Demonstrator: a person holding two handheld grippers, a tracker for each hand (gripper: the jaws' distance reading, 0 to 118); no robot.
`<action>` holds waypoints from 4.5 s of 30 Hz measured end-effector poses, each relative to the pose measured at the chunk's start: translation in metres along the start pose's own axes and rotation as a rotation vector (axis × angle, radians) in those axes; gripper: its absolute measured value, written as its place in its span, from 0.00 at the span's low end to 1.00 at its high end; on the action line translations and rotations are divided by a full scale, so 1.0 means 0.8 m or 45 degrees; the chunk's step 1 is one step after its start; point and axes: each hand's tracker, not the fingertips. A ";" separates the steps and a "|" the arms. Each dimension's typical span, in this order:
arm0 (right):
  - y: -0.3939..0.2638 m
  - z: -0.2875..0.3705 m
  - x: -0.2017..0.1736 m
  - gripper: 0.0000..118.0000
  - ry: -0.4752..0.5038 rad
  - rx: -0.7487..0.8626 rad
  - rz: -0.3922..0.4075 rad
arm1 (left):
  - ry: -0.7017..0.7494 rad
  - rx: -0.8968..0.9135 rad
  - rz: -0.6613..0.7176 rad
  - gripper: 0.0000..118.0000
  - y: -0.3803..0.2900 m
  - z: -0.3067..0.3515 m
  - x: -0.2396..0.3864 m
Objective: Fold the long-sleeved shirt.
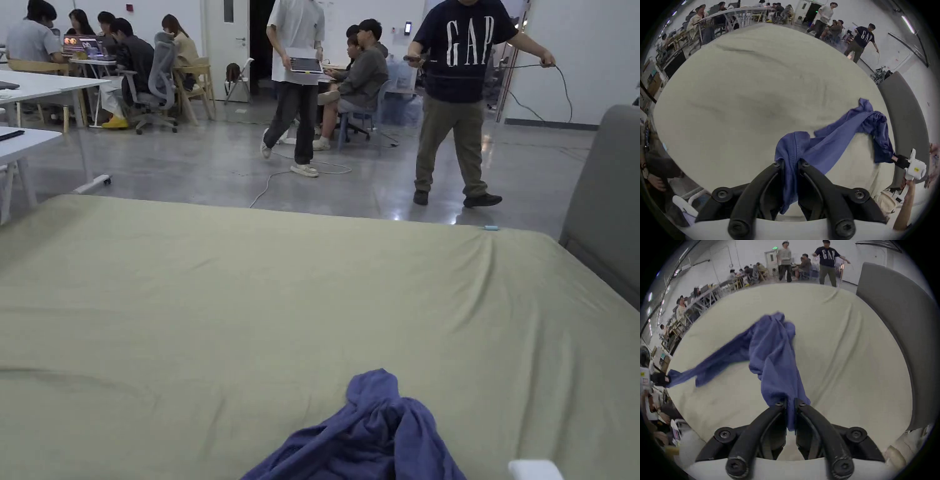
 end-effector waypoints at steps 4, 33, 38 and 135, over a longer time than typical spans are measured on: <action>-0.049 -0.032 -0.004 0.05 -0.041 -0.146 0.043 | 0.083 -0.102 -0.005 0.07 -0.027 -0.023 -0.022; -0.133 0.082 -0.030 0.00 0.202 0.125 -0.280 | -0.251 0.161 -0.270 0.11 -0.018 -0.037 0.197; -0.117 0.069 -0.019 0.00 0.219 0.146 -0.316 | -0.165 0.103 -0.382 0.99 0.099 -0.156 0.297; 0.286 -0.055 0.052 0.14 -0.077 0.077 0.125 | 0.148 0.210 -0.309 0.00 0.327 -0.064 0.180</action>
